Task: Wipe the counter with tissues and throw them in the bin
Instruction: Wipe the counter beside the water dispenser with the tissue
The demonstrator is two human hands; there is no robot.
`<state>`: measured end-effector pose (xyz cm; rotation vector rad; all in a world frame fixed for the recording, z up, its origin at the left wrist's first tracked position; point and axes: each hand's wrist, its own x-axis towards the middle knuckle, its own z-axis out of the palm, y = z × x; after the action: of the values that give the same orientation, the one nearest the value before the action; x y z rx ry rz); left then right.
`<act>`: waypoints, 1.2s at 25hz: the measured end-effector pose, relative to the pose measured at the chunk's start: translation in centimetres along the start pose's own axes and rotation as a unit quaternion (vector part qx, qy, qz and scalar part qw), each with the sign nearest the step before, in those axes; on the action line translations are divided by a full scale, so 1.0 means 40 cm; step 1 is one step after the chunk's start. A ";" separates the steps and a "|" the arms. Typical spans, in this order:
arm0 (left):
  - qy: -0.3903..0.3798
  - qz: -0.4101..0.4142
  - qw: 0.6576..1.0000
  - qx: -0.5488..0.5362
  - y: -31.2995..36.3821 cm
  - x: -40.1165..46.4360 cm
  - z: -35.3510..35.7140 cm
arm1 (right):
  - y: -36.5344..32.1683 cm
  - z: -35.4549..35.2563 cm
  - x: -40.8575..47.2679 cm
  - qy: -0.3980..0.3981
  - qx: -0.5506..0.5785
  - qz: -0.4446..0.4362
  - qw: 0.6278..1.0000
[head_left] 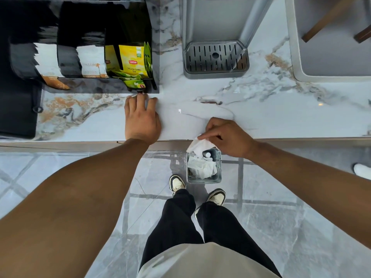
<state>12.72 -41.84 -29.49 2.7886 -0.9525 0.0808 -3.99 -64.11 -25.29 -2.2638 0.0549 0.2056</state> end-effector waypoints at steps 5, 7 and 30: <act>0.002 0.002 1.000 -0.003 0.000 0.002 -0.002 | 0.079 -0.116 0.047 0.298 -0.059 0.142 0.942; 0.000 0.002 1.000 -0.005 -0.003 0.002 -0.002 | 0.097 -0.103 0.046 0.350 -0.072 0.228 0.906; -0.003 -0.001 1.000 0.005 -0.004 0.003 0.001 | -0.080 0.069 0.327 0.141 -0.053 -0.007 0.989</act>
<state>12.93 -41.80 -29.52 2.8008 -0.9545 0.0785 8.90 -59.54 -26.82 -2.3838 0.1818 -0.1238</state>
